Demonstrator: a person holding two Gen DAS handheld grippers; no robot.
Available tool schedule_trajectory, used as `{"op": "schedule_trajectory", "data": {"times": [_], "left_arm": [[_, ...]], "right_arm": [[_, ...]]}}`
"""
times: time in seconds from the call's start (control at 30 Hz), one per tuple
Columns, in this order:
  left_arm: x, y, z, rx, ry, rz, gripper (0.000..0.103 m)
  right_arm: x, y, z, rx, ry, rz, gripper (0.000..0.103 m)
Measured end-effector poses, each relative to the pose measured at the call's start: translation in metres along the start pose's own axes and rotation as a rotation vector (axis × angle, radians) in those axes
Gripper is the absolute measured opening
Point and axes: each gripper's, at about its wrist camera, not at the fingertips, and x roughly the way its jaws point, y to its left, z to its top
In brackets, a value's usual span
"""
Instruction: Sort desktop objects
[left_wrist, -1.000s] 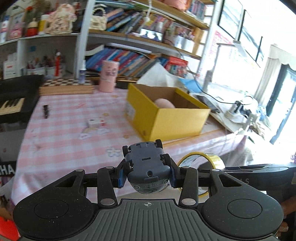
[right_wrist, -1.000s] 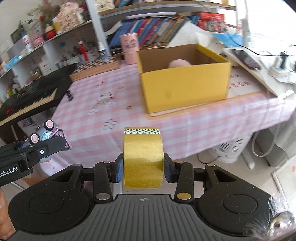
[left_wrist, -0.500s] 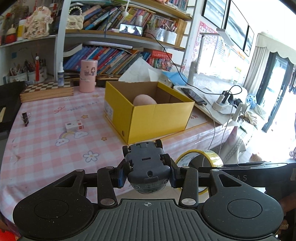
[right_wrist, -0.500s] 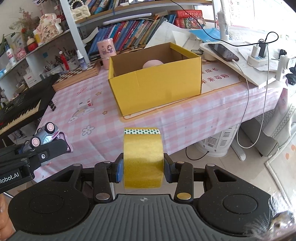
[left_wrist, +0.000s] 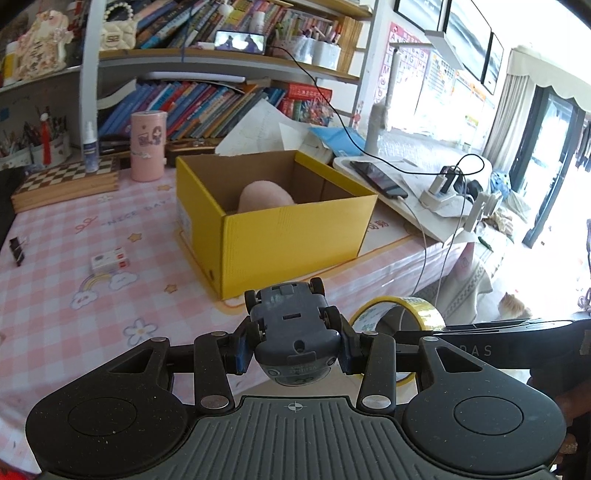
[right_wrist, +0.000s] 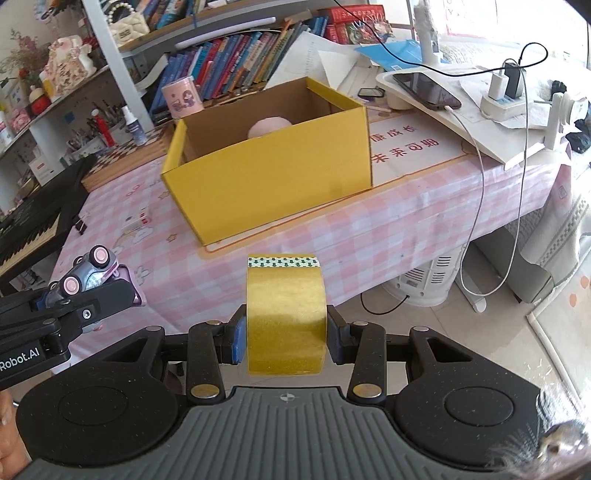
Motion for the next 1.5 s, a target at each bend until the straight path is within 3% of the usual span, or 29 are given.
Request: {"op": "schedule_trajectory", "data": {"times": [0.17, 0.43, 0.8, 0.97, 1.17, 1.37, 1.5], "left_arm": [[0.022, -0.013, 0.018, 0.026, 0.001, 0.008, 0.042], [0.049, -0.031, 0.062, 0.058, -0.068, 0.027, 0.042], [0.093, -0.023, 0.112, 0.057, -0.146, 0.148, 0.042], [0.125, -0.009, 0.125, 0.014, -0.107, 0.205, 0.042], [0.164, -0.006, 0.13, 0.032, -0.01, 0.239, 0.042], [0.2, 0.005, 0.13, 0.0, 0.136, 0.257, 0.042], [0.214, 0.018, 0.131, -0.045, 0.21, 0.256, 0.042]], "right_arm": [[0.009, -0.022, 0.019, 0.015, -0.013, 0.006, 0.038], [0.016, -0.055, 0.062, 0.002, -0.091, 0.016, 0.038], [0.019, -0.071, 0.131, -0.084, -0.226, 0.093, 0.038], [0.027, -0.07, 0.165, -0.139, -0.275, 0.143, 0.038], [0.048, -0.068, 0.196, -0.188, -0.285, 0.199, 0.038], [0.085, -0.058, 0.225, -0.232, -0.238, 0.271, 0.038], [0.12, -0.043, 0.249, -0.265, -0.159, 0.341, 0.038]]}}
